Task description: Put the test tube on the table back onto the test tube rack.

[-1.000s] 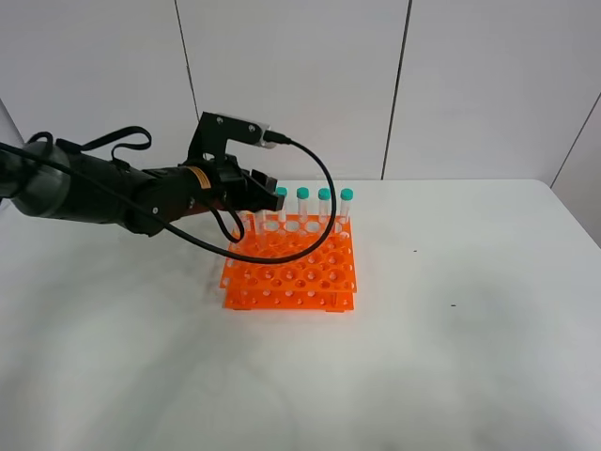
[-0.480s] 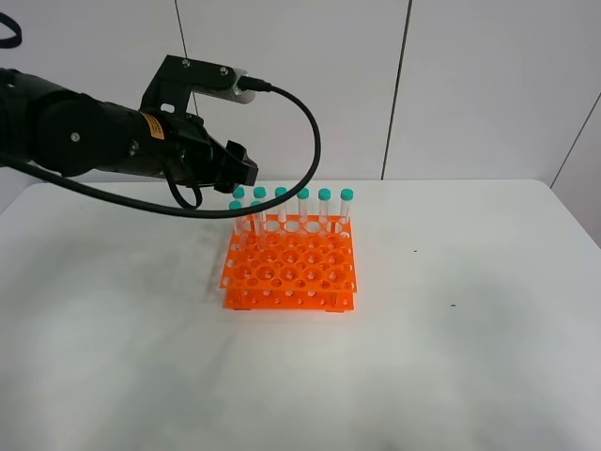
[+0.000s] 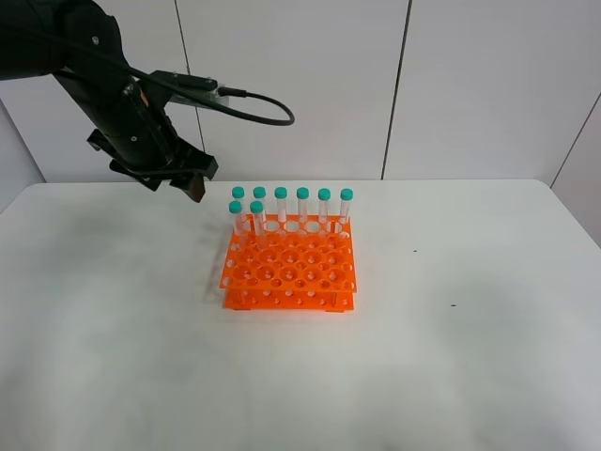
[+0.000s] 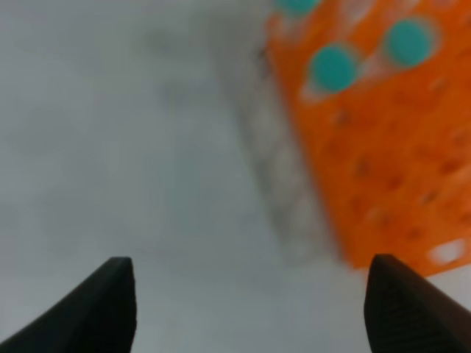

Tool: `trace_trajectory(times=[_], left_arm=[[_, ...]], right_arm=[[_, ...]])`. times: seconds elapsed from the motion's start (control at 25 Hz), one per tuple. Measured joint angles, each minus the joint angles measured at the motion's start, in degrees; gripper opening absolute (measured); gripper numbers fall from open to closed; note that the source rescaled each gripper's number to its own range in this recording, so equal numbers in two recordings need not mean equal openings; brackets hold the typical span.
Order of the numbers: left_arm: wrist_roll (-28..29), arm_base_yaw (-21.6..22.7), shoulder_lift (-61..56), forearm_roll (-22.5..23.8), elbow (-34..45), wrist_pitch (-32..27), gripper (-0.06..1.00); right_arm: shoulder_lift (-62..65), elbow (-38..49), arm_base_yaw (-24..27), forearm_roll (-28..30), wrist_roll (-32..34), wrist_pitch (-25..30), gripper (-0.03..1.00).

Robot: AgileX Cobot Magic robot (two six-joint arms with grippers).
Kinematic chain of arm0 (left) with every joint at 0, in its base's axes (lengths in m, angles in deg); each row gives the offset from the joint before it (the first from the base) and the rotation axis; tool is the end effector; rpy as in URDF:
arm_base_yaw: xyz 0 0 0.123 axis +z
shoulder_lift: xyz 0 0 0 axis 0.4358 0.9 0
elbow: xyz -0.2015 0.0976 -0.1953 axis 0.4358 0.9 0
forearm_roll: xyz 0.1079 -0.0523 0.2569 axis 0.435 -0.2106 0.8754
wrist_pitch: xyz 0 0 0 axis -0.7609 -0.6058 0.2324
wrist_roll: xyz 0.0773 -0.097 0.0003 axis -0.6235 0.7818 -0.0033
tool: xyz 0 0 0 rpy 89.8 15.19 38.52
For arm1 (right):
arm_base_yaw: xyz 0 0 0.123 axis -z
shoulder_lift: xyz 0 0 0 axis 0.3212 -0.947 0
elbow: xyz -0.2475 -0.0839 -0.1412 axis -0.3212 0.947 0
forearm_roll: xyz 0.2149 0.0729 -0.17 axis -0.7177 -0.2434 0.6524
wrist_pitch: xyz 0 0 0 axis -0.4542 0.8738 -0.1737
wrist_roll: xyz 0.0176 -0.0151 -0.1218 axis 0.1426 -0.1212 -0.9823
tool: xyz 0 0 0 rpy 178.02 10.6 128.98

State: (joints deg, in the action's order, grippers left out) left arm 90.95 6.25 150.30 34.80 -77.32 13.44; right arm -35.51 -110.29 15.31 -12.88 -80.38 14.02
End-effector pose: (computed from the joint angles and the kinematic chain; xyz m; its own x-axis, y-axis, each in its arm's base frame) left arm 0.4141 -0.1366 0.2546 -0.8276 0.3159 -0.4640 0.3151 0.9455 0.0818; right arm 0.0417 0.0018 0.2828 -0.4108 -0.0580 -0.9099 -0.0684 0.9971 -0.0327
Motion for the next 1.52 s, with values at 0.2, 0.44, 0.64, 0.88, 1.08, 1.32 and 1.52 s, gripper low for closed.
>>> trace_trajectory(times=[0.2,0.44,0.64,0.88,1.08,1.32,1.52], left_arm=[[-0.3,8.42,2.38,0.0,-0.82,-7.71,1.0],[-0.44,16.22,2.38,-0.59,-0.89,-16.31,1.0],[-1.01,17.48,2.09,-1.24,-0.5,-16.89,1.0],[-1.53,17.48,-5.32,-3.03,8.69,-16.89,1.0],[-1.63,17.48,-19.85,-3.23,22.73,-16.89,1.0],[-1.63,17.48,-41.56,-3.29,39.37,-16.67,1.0],[-1.63,17.48,-58.79,-3.98,51.99,-11.85,1.0]], right_arm=[[0.0,0.0,0.0,0.0,0.0,0.0,1.0],[0.0,0.0,0.0,0.0,0.0,0.0,1.0],[0.0,0.0,0.0,0.0,0.0,0.0,1.0],[0.0,0.0,0.0,0.0,0.0,0.0,1.0],[0.0,0.0,0.0,0.0,0.0,0.0,1.0],[0.0,0.0,0.0,0.0,0.0,0.0,1.0],[0.0,0.0,0.0,0.0,0.0,0.0,1.0]])
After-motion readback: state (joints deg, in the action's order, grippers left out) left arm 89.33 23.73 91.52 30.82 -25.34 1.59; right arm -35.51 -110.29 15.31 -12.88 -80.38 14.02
